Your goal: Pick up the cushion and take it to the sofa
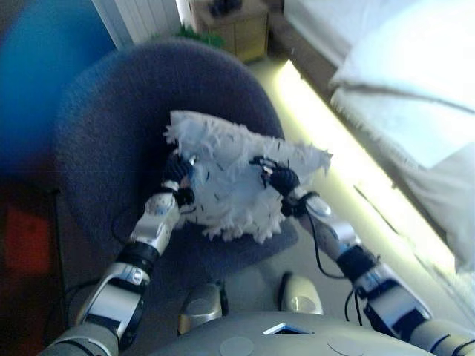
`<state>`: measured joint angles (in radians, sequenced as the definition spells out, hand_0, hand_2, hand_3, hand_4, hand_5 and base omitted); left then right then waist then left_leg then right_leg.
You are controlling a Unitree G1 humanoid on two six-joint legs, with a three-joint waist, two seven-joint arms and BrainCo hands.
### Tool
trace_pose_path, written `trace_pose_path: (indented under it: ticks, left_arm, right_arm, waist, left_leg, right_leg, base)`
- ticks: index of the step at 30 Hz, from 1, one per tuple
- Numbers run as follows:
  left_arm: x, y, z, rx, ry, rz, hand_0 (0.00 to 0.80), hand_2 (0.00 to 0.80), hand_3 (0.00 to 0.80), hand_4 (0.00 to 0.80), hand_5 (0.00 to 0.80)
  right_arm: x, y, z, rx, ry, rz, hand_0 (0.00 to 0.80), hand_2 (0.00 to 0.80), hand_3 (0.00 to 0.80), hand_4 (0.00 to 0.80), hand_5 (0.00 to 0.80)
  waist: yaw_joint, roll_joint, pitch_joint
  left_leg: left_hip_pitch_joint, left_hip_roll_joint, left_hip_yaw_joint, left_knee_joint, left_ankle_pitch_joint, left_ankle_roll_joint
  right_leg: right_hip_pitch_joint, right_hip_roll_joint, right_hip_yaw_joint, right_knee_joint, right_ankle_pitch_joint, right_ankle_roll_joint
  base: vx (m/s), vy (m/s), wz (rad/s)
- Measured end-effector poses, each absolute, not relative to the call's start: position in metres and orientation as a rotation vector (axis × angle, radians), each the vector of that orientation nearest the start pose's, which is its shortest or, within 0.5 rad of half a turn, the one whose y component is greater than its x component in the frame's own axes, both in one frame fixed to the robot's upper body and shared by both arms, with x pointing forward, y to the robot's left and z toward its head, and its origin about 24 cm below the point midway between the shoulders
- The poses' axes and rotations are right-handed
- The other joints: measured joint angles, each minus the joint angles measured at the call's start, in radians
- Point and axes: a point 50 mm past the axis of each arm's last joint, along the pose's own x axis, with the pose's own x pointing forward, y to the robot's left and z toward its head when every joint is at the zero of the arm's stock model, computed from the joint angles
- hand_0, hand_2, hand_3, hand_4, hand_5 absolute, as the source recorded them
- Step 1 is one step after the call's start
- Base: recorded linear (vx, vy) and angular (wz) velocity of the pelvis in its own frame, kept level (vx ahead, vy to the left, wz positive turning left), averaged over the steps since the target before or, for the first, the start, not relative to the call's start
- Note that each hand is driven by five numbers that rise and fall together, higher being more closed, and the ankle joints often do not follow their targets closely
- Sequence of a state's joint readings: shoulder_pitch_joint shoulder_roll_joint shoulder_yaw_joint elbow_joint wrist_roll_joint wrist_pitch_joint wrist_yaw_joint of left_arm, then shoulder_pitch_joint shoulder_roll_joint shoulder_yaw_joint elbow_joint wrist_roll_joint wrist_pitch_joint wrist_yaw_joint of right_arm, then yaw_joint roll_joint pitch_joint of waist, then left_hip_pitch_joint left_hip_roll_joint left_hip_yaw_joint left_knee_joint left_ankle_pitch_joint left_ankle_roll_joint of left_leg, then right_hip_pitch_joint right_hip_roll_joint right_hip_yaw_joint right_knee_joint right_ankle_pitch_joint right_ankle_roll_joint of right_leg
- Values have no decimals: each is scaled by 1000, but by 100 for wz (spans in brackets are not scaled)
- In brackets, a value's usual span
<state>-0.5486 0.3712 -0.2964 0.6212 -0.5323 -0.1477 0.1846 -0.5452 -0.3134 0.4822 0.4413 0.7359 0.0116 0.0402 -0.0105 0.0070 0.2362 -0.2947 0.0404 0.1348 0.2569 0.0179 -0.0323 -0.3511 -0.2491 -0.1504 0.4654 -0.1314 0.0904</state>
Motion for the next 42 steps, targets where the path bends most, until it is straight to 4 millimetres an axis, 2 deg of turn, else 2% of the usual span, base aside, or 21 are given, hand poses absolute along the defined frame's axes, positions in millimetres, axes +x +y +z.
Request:
trace_pose_path:
  ticks: [2,5,10,11,12,13,17,21,22,23,27,34,39,42]
  left_arm:
    - [370,182,97,1,-53,68,800,800,800,800,800]
    - [383,182,129,14,-153,91,800,800,800,800,800]
    - [391,191,150,27,-225,155,800,800,800,800,800]
    - [393,191,156,24,-240,167,800,800,800,800,800]
    - [396,191,163,19,-259,187,800,800,800,800,800]
    - [397,191,168,17,-272,202,800,800,800,800,800]
    - [399,203,186,35,-326,302,800,800,800,800,800]
    - [399,221,197,63,-339,389,800,800,800,800,800]
    - [399,223,198,64,-343,398,433,433,433,433,433]
    - [399,224,199,63,-345,407,0,0,0,0,0]
    - [398,228,197,59,-332,467,0,0,0,0,0]
    - [395,233,199,104,-349,527,0,0,0,0,0]
    - [388,236,219,286,-459,553,0,0,0,0,0]
    - [380,237,225,326,-518,549,0,0,0,0,0]
  right_arm:
    - [347,-93,95,160,51,445,800,800,800,800,800]
    - [357,-89,120,145,-36,450,800,800,800,800,800]
    - [361,-80,141,130,-96,477,800,800,800,800,800]
    - [362,-78,147,126,-114,483,627,627,627,627,627]
    - [363,-76,153,124,-136,491,157,157,157,157,157]
    - [364,-75,158,120,-154,498,0,0,0,0,0]
    - [355,-63,174,108,-226,574,0,0,0,0,0]
    - [347,-59,171,90,-233,609,0,0,0,0,0]
    - [346,-60,169,91,-229,609,0,0,0,0,0]
    - [345,-60,167,91,-224,610,0,0,0,0,0]
    - [342,-66,153,91,-190,604,0,0,0,0,0]
    - [338,-81,133,76,-131,571,0,0,0,0,0]
    - [334,-96,119,38,-94,551,0,0,0,0,0]
    - [329,-108,106,26,-52,529,0,0,0,0,0]
  waist:
    - [-2,-10,37]
    - [-7,-12,83]
    - [-29,-17,116]
    - [-31,-17,118]
    - [-34,-17,121]
    - [-36,-18,128]
    - [-71,-14,154]
    - [-93,-9,168]
    - [-100,-6,171]
    - [-106,-7,177]
    - [-108,-7,194]
    - [-104,-7,194]
    - [-85,-1,192]
    - [-78,13,183]
  left_leg:
    - [-53,15,-12,44,-9,-11]
    - [-132,20,-25,89,-10,-11]
    - [-197,18,-26,115,-9,-10]
    - [-211,16,-24,115,-8,-9]
    - [-226,14,-18,113,-2,-10]
    - [-229,13,-9,107,0,-6]
    - [-248,8,9,79,11,4]
    - [-240,4,33,39,21,10]
    - [-235,2,34,30,22,11]
    - [-225,1,38,23,23,12]
    - [-150,0,55,-29,29,14]
    - [-44,0,61,-122,53,8]
    - [18,6,57,-186,76,5]
    - [65,7,48,-212,78,5]
  right_leg:
    - [-50,5,0,44,-15,-17]
    - [-124,8,2,85,-17,-24]
    - [-188,7,16,101,-12,-26]
    - [-204,7,20,101,-9,-25]
    - [-223,9,31,99,-2,-26]
    - [-233,9,39,96,2,-26]
    - [-259,14,61,61,28,-9]
    - [-262,21,85,12,57,1]
    - [-256,21,86,-1,64,4]
    - [-245,21,87,-13,67,7]
    - [-176,24,87,-64,77,12]
    - [-74,34,75,-145,96,15]
    - [10,39,23,-229,123,14]
    - [89,42,-13,-296,139,18]
  base:
    - [-155,-73,2]
    - [-59,-10,3]
    - [-31,34,1]
    - [-71,56,-6]
    - [-75,52,-8]
    - [-44,36,-14]
    - [-7,37,-10]
    - [33,61,-19]
    - [39,33,-10]
    - [37,17,-8]
    - [50,7,-9]
    - [92,-16,-4]
    - [116,-27,6]
    - [125,-33,16]
